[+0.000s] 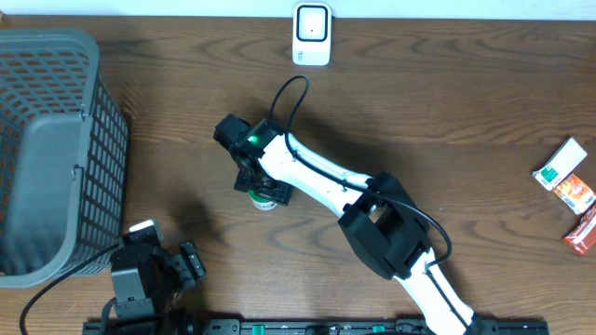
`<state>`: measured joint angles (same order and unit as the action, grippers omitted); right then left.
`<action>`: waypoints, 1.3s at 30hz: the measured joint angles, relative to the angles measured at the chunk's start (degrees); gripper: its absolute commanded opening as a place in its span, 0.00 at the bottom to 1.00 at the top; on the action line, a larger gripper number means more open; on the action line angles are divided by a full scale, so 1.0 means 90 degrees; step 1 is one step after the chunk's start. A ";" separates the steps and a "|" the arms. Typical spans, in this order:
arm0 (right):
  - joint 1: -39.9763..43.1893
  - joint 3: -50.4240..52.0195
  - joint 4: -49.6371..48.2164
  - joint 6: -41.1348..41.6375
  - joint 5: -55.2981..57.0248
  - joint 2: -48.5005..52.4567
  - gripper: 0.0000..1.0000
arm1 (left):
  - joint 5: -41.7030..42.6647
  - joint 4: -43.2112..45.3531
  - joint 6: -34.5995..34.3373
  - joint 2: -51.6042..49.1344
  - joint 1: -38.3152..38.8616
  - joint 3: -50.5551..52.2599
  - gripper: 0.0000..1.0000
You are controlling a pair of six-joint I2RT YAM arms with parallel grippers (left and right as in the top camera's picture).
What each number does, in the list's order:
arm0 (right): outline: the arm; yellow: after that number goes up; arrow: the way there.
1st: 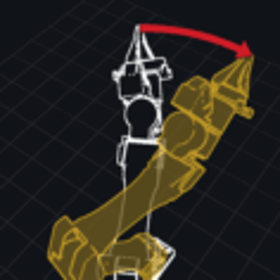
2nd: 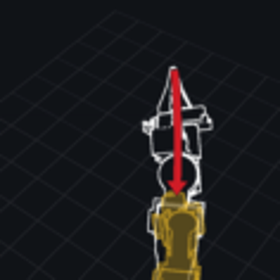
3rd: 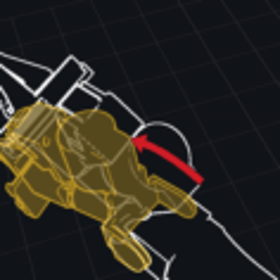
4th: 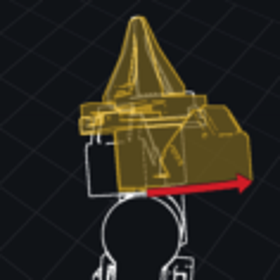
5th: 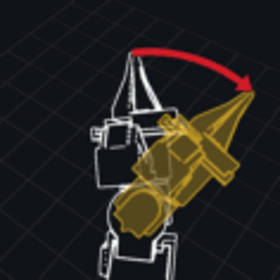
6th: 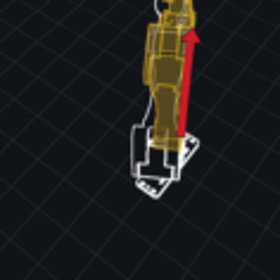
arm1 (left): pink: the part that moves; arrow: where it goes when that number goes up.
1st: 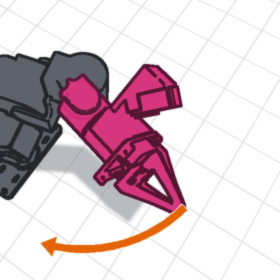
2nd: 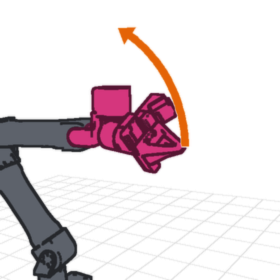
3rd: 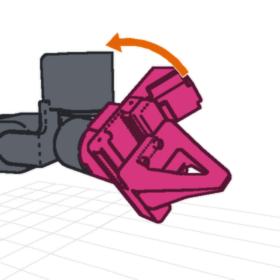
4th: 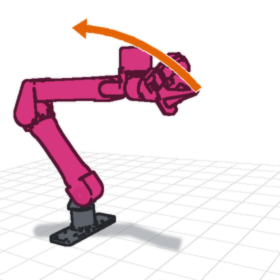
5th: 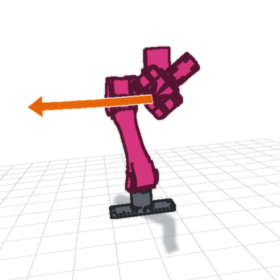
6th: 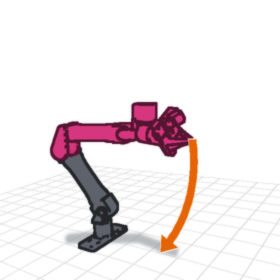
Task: Scan the item barcode
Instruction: 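Lift the green jar up toward the scanner with the right gripper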
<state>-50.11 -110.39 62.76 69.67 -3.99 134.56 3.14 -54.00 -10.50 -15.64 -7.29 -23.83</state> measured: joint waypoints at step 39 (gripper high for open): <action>0.3616 0.0049 0.2584 -0.4736 -0.3786 -0.0029 0.67 | 0.0000 0.0000 0.0000 0.0000 0.0000 0.0000 0.86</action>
<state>-17.56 -109.95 86.02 27.05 -38.06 134.30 3.14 -54.00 -10.50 -15.64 -7.29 -23.83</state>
